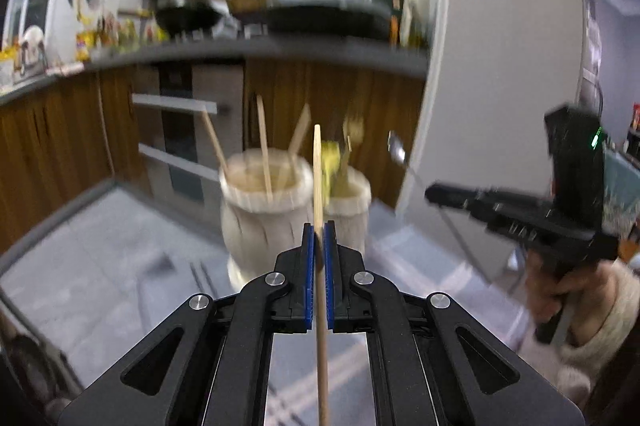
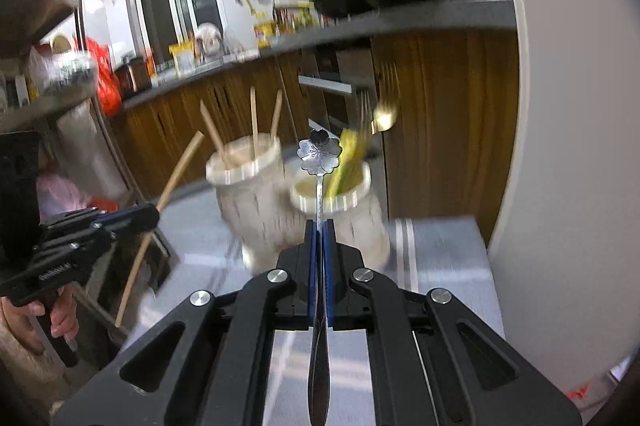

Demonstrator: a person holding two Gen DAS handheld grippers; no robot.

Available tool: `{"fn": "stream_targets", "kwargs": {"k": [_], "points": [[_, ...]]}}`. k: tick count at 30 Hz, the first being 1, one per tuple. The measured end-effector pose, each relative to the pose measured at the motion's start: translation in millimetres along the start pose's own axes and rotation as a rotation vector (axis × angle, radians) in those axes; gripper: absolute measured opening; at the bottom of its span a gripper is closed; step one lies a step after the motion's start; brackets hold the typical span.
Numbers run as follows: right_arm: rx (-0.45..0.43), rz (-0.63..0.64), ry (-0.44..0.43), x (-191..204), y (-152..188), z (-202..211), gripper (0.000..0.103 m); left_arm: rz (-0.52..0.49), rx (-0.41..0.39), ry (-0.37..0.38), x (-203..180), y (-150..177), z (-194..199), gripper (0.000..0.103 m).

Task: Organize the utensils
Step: 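Lift and carry the chopstick and silver spoon above the ceramic holder with both tools, then open the left tool over the larger cup while the right tool drops the spoon into the smaller cup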

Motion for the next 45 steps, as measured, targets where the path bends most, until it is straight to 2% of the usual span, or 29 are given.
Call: {"fn": "stream_targets", "kwargs": {"k": [5,9,12,17,20,28,34,39,45], "points": [[-0.074,-0.052,-0.021,-1.5,-35.0,-23.1,0.003,0.084,-0.094,0.012,25.5,-45.1,-19.2,0.005],[-0.110,-0.078,-0.002,-2.6,-53.1,-47.0,0.004,0.079,-0.164,-0.010,28.7,-70.2,-35.7,0.005],[-0.153,-0.090,0.015,-2.9,-62.0,-59.5,0.003,0.075,-0.241,-0.041,31.3,-84.7,-43.2,0.005],[-0.198,-0.131,0.065,-10.3,-68.4,-85.5,0.004,0.106,-0.314,-0.093,43.6,-96.4,-52.8,0.005],[-0.248,-0.141,0.104,-13.8,-68.3,-90.3,0.004,0.073,-0.358,-0.162,45.3,-99.4,-59.6,0.005],[-0.265,-0.105,0.151,-12.2,-54.3,-101.7,0.004,0.003,-0.362,-0.187,40.4,-85.4,-73.0,0.005],[-0.241,-0.082,0.146,-10.4,-42.8,-110.7,0.004,-0.033,-0.346,-0.187,38.0,-70.2,-70.4,0.005],[-0.234,-0.084,0.124,-13.1,-35.5,-104.3,0.003,-0.039,-0.347,-0.175,38.6,-59.8,-53.6,0.005],[-0.230,-0.054,0.121,-12.2,-19.4,-86.7,0.003,-0.033,-0.273,-0.174,41.5,-31.1,-42.4,0.005]]}}
Point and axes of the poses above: each gripper's, at about its wrist camera, not at the fingertips, and z roughly against the way its jaws point, x to its left, y to its underside, the point moved 4 cm from there along -z, roughly the way its jaws point, and after that the axes turned 5 degrees about y, right-handed, at the moved point
